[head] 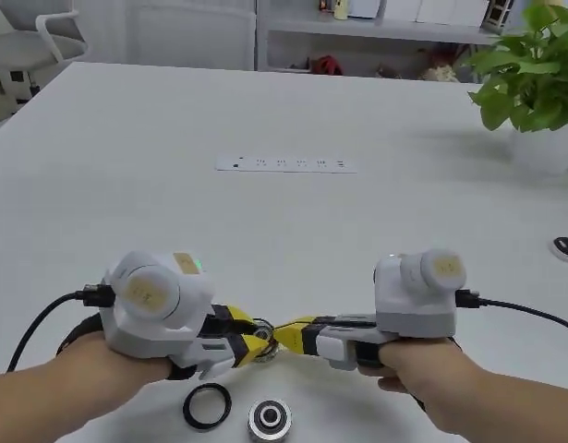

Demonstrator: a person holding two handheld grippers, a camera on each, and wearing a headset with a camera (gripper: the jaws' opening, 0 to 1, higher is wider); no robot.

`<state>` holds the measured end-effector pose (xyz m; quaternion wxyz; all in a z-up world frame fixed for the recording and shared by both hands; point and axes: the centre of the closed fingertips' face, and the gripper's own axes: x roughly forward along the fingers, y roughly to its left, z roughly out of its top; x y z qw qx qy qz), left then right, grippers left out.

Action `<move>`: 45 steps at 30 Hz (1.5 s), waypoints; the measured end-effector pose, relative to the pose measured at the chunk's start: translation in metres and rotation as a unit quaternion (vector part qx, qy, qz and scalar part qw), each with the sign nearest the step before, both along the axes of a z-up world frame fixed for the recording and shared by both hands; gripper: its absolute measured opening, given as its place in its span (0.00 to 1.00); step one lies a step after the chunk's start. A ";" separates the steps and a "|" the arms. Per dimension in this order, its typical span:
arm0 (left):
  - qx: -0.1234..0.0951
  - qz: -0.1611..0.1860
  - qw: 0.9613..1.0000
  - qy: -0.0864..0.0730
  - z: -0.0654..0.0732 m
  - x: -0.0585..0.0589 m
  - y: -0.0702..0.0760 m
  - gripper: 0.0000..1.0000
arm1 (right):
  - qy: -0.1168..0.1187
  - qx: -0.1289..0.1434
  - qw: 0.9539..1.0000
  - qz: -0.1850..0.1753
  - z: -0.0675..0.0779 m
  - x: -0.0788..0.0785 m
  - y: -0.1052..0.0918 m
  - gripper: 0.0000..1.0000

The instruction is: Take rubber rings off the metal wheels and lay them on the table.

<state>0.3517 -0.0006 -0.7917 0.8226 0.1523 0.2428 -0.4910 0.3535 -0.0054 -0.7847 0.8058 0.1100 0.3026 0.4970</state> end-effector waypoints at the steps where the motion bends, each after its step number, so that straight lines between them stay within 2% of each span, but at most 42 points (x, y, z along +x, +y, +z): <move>1: 0.004 -0.004 1.000 -0.001 0.000 -0.001 0.000 0.14 | 0.001 0.000 1.000 0.000 0.000 0.000 0.000 0.00; 3: 0.009 -0.014 1.000 0.000 0.001 -0.003 0.001 0.17 | 0.000 0.002 1.000 0.000 0.001 0.000 0.001 0.00; 6: -0.002 -0.025 1.000 0.001 0.007 -0.007 0.000 0.24 | 0.002 0.007 1.000 0.000 0.004 -0.001 0.002 0.00; 12: -0.014 -0.031 0.999 -0.003 0.017 -0.014 0.004 0.27 | 0.002 0.016 1.000 -0.002 0.009 0.000 0.002 0.00; 16: -0.024 -0.031 0.999 -0.003 0.025 -0.017 0.007 0.32 | 0.002 0.023 1.000 -0.004 0.013 0.001 0.002 0.00; 22: -0.052 -0.026 0.998 -0.006 0.043 -0.022 0.009 0.36 | 0.002 0.034 0.999 0.002 0.021 -0.002 0.005 0.00; 28: -0.062 -0.025 0.998 -0.011 0.053 -0.028 0.015 0.41 | 0.002 0.043 0.999 0.010 0.029 -0.007 0.010 0.00; 39: -0.073 -0.014 0.997 -0.014 0.067 -0.040 0.035 0.49 | 0.003 0.053 0.998 0.034 0.040 -0.020 0.022 0.00; 45: -0.065 -0.015 0.998 -0.015 0.066 -0.050 0.045 0.54 | 0.004 0.054 0.997 0.048 0.042 -0.027 0.028 0.00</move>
